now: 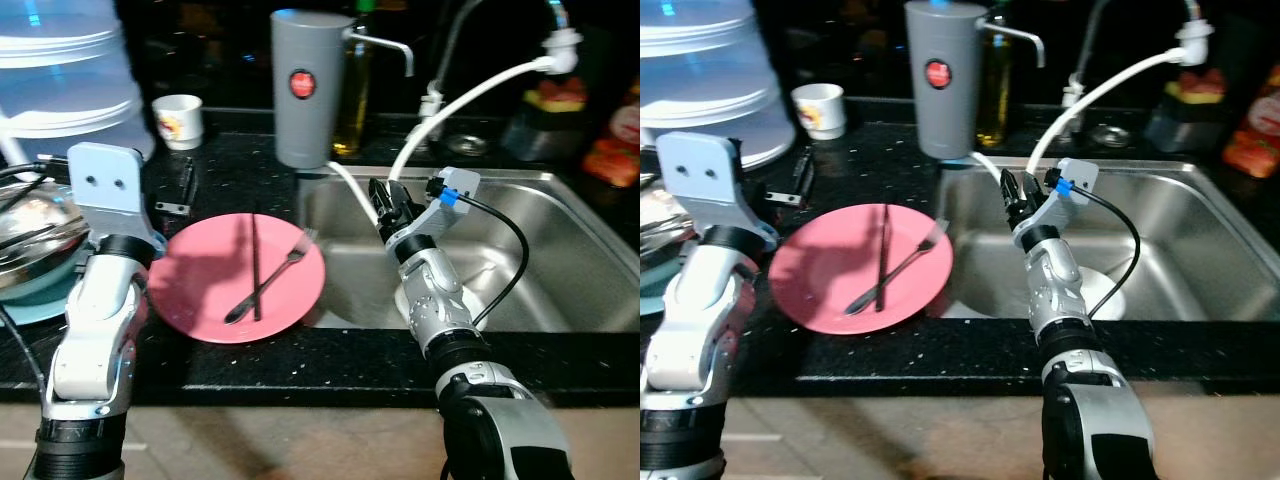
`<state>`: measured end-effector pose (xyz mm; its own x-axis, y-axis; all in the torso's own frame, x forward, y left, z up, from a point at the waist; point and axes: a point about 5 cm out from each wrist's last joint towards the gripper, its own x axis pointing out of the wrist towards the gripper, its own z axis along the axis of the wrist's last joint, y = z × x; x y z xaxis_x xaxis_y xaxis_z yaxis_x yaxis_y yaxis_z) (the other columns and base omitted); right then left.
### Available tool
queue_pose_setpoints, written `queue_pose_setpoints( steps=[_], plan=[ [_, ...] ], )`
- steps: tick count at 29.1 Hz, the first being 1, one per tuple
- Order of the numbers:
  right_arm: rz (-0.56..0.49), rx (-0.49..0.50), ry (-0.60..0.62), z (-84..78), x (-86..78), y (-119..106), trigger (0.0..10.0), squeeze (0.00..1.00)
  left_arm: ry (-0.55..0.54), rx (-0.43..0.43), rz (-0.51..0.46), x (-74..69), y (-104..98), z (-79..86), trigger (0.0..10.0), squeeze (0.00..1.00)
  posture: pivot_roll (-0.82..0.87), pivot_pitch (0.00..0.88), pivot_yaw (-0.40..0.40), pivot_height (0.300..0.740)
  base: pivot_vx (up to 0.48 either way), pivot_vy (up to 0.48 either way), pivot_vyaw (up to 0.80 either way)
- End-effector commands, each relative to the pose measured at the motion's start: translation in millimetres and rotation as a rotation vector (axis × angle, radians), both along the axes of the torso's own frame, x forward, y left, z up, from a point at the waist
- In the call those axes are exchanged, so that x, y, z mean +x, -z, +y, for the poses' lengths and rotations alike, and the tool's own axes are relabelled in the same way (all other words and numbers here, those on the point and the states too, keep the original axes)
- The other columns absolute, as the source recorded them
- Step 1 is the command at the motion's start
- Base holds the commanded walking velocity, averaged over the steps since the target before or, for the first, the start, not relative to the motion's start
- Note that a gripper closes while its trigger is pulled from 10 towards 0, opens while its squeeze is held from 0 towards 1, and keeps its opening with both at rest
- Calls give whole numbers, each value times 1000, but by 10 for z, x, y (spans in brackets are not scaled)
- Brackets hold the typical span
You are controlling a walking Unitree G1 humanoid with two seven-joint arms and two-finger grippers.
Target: Kitchen organization
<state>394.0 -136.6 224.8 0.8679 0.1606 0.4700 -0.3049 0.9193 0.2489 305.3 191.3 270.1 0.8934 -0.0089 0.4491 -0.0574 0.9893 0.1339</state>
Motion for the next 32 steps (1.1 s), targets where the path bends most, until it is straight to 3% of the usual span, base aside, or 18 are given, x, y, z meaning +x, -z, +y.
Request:
queue_pose_setpoints(
  steps=[1, 13, 17, 21, 23, 32],
  plan=[
    [1, -3, -10, 15, 3, -11, 10000, 0, 18, -1, -7, -15, -34, -33, 10000, 0, 175, 40, -10, 740, 0, 0, 0],
    [7, 14, -16, 9, 8, -10, 10000, 0, -26, -17, -10, -11, -56, 33, 10000, 0, 173, 30, -15, 740, 0, 0, 0],
    [6, 15, -19, 15, 7, -11, 10000, 0, -66, -7, -14, -11, -65, 73, 10000, 0, 171, 26, -17, 740, 0, -439, 0],
    [7, 13, -20, 11, 7, -8, 10000, 0, -60, -44, -25, -15, -73, 81, 10000, 0, 169, 26, -17, 740, 0, -480, 0],
    [7, 12, -20, 7, 7, -9, 10000, 0, -50, -107, -38, -25, -82, 97, 10000, 0, 168, 27, -18, 740, 0, 0, 0],
    [7, 11, -24, 6, 12, -20, 10000, 0, -74, -101, -52, -53, -116, 140, 10000, 0, 170, 37, -23, 740, 0, 0, 0]
  ],
)
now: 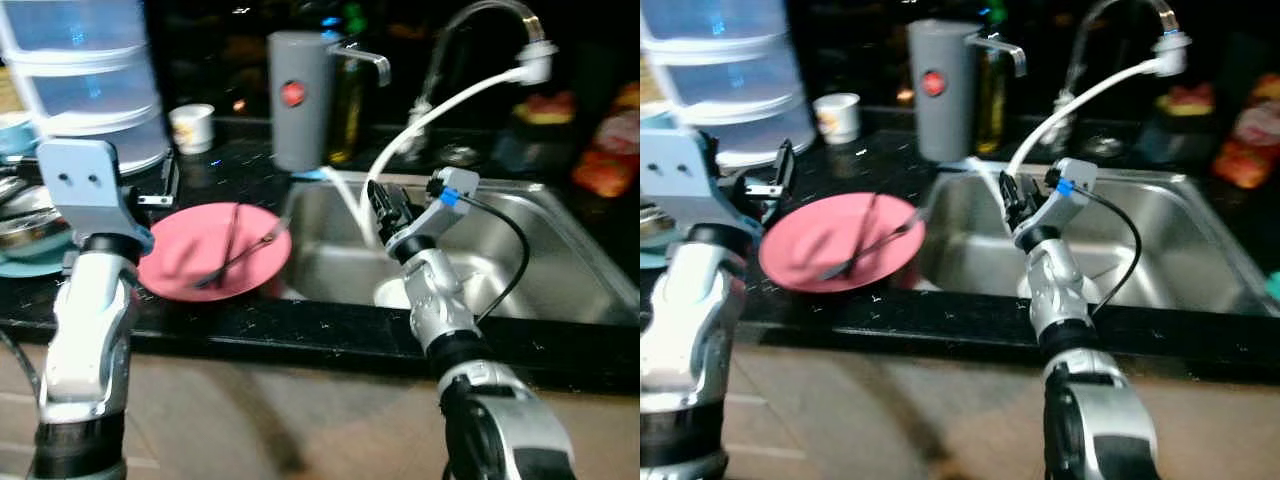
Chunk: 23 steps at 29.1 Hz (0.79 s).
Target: Kitchen organization
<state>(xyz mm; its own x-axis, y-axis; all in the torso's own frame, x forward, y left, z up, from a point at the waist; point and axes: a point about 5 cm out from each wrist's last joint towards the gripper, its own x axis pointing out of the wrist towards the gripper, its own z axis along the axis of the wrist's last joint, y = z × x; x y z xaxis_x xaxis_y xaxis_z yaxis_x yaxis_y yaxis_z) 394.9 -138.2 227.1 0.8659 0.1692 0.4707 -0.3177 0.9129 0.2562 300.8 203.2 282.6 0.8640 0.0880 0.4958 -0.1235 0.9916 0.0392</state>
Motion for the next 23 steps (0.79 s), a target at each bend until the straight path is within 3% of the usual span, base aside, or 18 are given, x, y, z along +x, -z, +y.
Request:
queue_pose_setpoints(
  steps=[1, 4, 14, 23],
  plan=[
    [6, 3, -9, 22, 3, 2, 10000, 0, -12, -11, 6, -8, 8, 22, 10000, 0, 170, 37, -23, 740, 0, 0, 0],
    [7, 5, -12, 29, 2, 2, 10000, 0, -10, -30, 8, -12, 13, 29, 10000, 0, 170, 38, -24, 740, 0, 105, 0],
    [6, 4, -14, 29, 2, -2, 10000, 0, -7, -35, 6, -14, 9, 25, 10000, 0, 168, 38, -25, 740, 0, 480, 0],
    [9, 2, -16, 33, 2, 0, 10000, 0, -11, -18, 11, -12, 7, 23, 10000, 0, 170, 39, -25, 740, 0, 0, 0]
  ],
)
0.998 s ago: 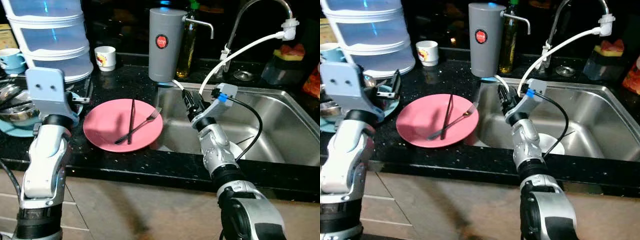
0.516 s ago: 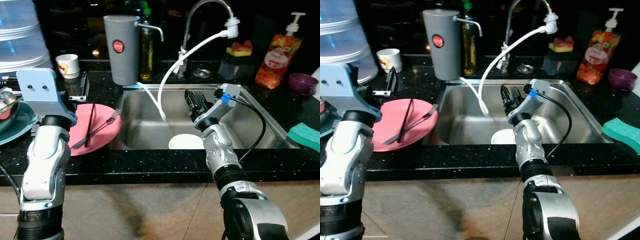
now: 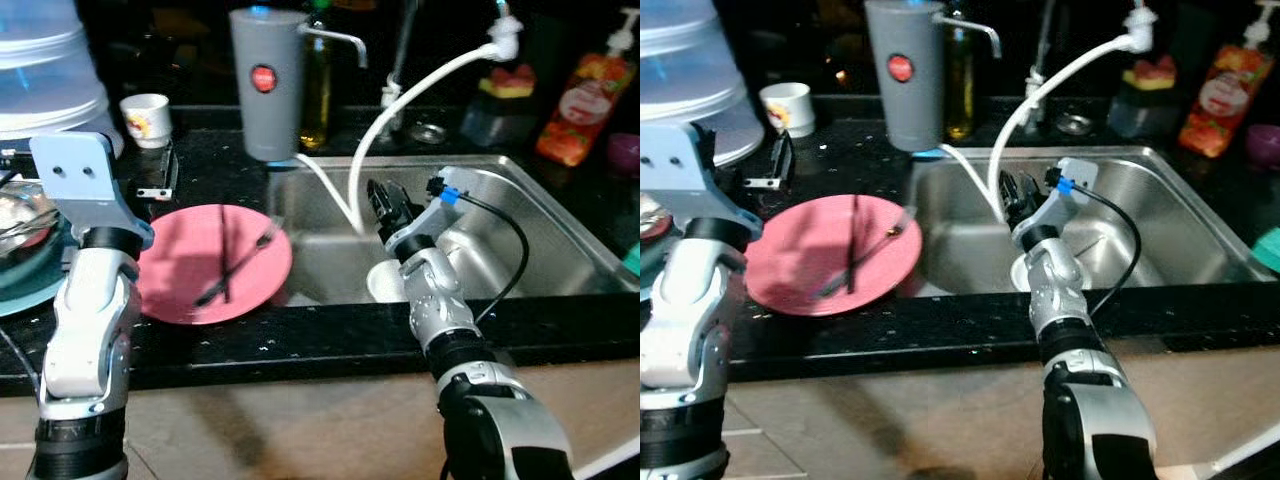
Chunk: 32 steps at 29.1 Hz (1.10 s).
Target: Kitchen organization
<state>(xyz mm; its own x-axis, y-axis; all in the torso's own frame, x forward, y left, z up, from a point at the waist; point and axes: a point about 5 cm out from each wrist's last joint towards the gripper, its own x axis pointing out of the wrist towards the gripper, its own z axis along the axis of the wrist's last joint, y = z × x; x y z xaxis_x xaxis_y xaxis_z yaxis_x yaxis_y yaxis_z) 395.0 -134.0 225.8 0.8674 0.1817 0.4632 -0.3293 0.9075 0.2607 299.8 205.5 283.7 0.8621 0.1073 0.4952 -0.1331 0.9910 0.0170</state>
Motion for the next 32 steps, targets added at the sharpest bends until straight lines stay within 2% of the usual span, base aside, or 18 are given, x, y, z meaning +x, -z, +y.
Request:
queue_pose_setpoints(
  steps=[1, 6, 11, 13, 14, 15, 17, 18, 19, 20, 21, 26, 32],
  plan=[
    [0, 1, -1, -9, 1, -13, 10000, 0, -1, 9, 16, 3, 17, -1, 10000, 0, 170, 39, -25, 740, 0, 0, 0],
    [-2, -1, -1, -12, 10, -37, 10000, 0, -1, 49, 92, 71, 38, -17, 10000, 0, 171, 39, -25, 740, 0, 0, 0],
    [23, -59, -10, 20, 58, -101, 10000, 0, 38, 55, 158, 173, 53, -57, 10000, 0, 169, 40, -33, 740, 0, 0, 0],
    [26, -96, -27, 51, 86, -165, 10000, 0, 49, 58, 239, 261, 95, -55, 10000, 0, 169, 40, -35, 740, 0, 0, 0],
    [26, -96, -27, 51, 86, -165, 10000, 0, 49, 58, 239, 261, 95, -55, 10000, 0, 169, 40, -35, 740, 0, 0, 0],
    [10, -125, -38, 72, 99, -236, 10000, 0, 89, 45, 336, 332, 174, -80, 10000, 686, 166, 39, -36, 740, 0, 0, 0],
    [4, -134, -44, 79, 103, -264, 10000, 0, 104, 30, 373, 355, 206, -94, 10000, 686, 166, 39, -37, 740, 0, 0, 0],
    [-2, -142, -48, 84, 109, -295, 10000, 0, 146, -7, 414, 377, 246, -132, 10000, 1000, 166, 38, -38, 740, 0, 0, 0],
    [-7, -150, -57, 90, 117, -332, 10000, 0, 159, -28, 442, 401, 274, -160, 10000, 1000, 165, 39, -38, 740, 0, 0, 0],
    [-20, -179, -82, 114, 130, -415, 10000, 0, 168, -62, 509, 457, 335, -202, 10000, 1000, 164, 37, -38, 740, 0, 0, 0],
    [-25, -190, -110, 138, 135, -455, 10000, 0, 148, -62, 529, 483, 352, -202, 10000, 1000, 162, 38, -38, 740, 0, 0, 0],
    [-19, -279, -235, 247, 135, -501, 10000, 0, 130, -42, 586, 555, 385, -227, 10000, 1000, 156, 36, -42, 740, 0, 0, 0],
    [-5, -295, -264, 277, 134, -467, 10000, 0, 127, -11, 656, 587, 435, -244, 10000, 1000, 157, 35, -43, 740, 0, 0, 0]
  ],
)
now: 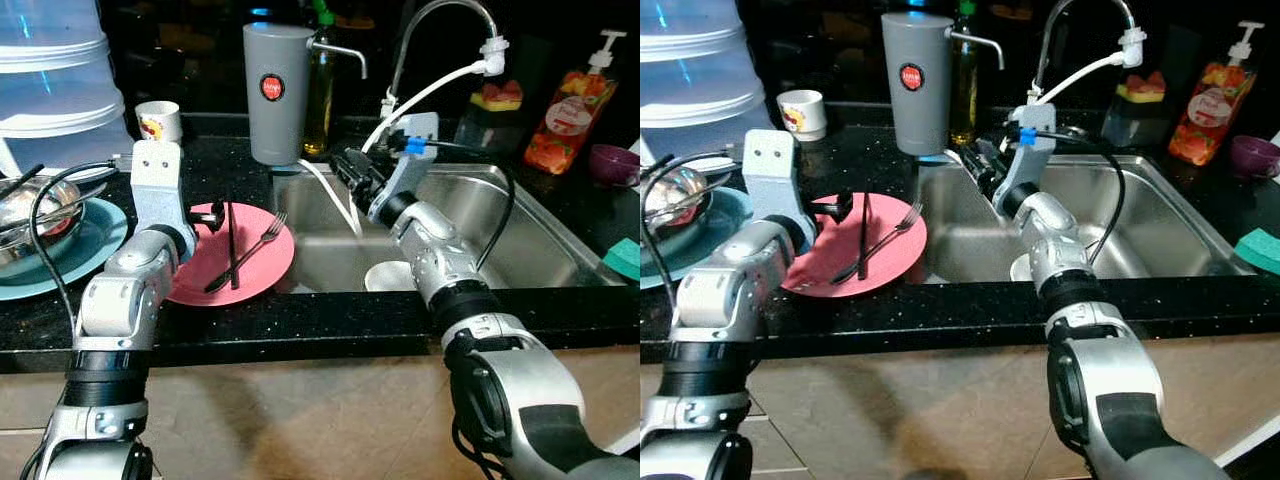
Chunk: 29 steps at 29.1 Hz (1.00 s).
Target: Kitchen organization
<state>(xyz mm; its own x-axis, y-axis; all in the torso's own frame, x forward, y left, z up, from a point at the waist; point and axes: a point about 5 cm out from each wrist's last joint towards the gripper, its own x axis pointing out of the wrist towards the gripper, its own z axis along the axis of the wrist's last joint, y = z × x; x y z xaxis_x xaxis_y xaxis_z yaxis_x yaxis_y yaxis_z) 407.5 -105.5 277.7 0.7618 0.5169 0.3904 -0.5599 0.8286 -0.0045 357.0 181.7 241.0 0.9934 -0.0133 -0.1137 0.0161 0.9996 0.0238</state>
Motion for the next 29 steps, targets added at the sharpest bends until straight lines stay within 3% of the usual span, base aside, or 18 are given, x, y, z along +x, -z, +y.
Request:
queue_pose_setpoints(
  steps=[1, 6, 9, 14, 16, 18, 19, 20, 21, 22, 27, 29],
  plan=[
    [32, -8, -2, -3, 5, 81, 10000, 0, -2, 41, 67, 26, 54, 1, 10000, 1000, 159, 36, -44, 740, 0, 0, 0],
    [59, 26, -34, 14, -5, 141, 10000, 0, -6, 80, 122, 50, 128, 24, 10000, 1000, 159, 36, -44, 740, 0, 0, 0],
    [86, 34, -141, 37, -40, 205, 10000, 0, 21, 130, 110, 73, 127, 20, 10000, 976, 158, 32, -36, 740, 0, 0, 0],
    [39, -55, -383, 53, -176, 258, 10000, 0, 35, 172, 106, 100, 111, 24, 10000, 710, 159, 30, -37, 740, 0, 0, 0],
    [32, -61, -421, 42, -199, 258, 10000, 0, 39, 183, 106, 106, 105, 26, 10000, 663, 159, 29, -38, 740, 0, 0, 0],
    [7, -99, -489, -4, -246, 244, 10000, 0, 48, 212, 104, 110, 92, 26, 10000, 455, 160, 29, -37, 740, 0, 0, 0],
    [-1, -125, -519, -25, -269, 244, 10000, 0, 51, 220, 105, 112, 88, 25, 10000, 424, 160, 29, -37, 740, 0, 0, 0],
    [0, -154, -556, -47, -294, 253, 10000, 0, 57, 226, 109, 111, 89, 20, 10000, 294, 160, 28, -37, 740, 0, 0, 0],
    [3, -170, -579, -60, -309, 261, 10000, 0, 61, 229, 111, 111, 89, 17, 10000, 294, 160, 28, -36, 740, 0, 0, 0],
    [1, -202, -608, -86, -334, 275, 10000, 0, 66, 222, 115, 112, 93, 10, 10000, 16, 160, 28, -36, 740, 0, 0, 0],
    [20, -264, -694, -152, -402, 316, 10000, 0, 89, 206, 144, 116, 139, -8, 10000, 0, 159, 32, -36, 740, 0, 0, 0],
    [21, -280, -711, -150, -428, 339, 10000, 0, 112, 240, 147, 121, 167, -20, 10000, 0, 157, 36, -34, 740, 0, 0, 0]
  ],
)
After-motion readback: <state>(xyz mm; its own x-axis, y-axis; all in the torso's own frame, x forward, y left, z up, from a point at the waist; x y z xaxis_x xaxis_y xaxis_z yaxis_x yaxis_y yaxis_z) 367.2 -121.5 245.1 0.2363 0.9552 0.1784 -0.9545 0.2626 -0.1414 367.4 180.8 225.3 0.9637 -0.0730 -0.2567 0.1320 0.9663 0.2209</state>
